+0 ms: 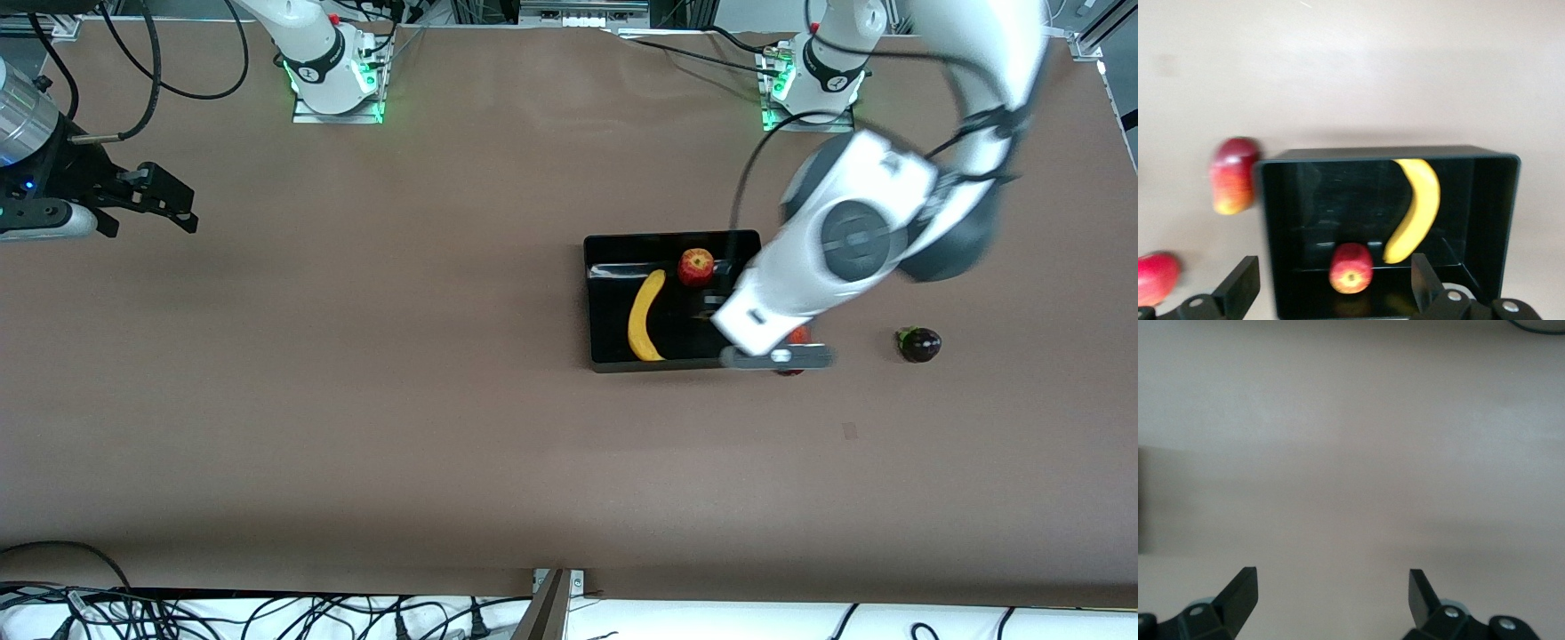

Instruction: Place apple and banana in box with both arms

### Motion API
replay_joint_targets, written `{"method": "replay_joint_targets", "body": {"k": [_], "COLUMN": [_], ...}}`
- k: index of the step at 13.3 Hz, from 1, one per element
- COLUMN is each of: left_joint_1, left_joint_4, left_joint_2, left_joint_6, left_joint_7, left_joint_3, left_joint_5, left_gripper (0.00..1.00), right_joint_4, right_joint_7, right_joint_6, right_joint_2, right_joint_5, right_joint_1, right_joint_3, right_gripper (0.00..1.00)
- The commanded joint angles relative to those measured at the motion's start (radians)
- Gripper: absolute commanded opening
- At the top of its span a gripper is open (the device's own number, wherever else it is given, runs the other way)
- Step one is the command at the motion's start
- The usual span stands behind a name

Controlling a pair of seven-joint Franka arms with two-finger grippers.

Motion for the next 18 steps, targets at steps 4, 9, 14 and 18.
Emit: {"method": "replay_joint_targets", "body": {"k": [4, 9, 14, 18], "left_joint_1": [0.005, -0.067, -0.037, -0.038], "left_joint_4": [-0.005, -0.158, -0.343, -0.332], "left_joint_2": [-0.178, -0.375, -0.527, -0.513], "left_joint_6": [-0.149, -0.149, -0.080, -0.088], "left_joint_7": [0.382, 0.605, 0.473, 0.481], "left_joint_3": [0.182, 0.397, 0.407, 0.396], "left_joint_5": [-0.038, -0.078, -0.134, -0.131], "left_gripper": [1.00, 1.00, 1.00, 1.00], "right_joint_4": [0.016, 0.016, 0.016, 0.016], "right_joint_7": [-0.014, -0.014, -0.014, -0.014], "right_joint_6": [-0.005, -0.005, -0.005, -0.005], "right_joint_2": [0.004, 0.004, 0.004, 0.004], "right_joint_5": [0.002, 0.002, 0.002, 0.002], "right_joint_1": [-0.012, -0.012, -0.012, -0.012], "right_joint_3": [0.006, 0.006, 0.006, 0.006], "right_gripper": [1.00, 1.00, 1.00, 1.00]}}
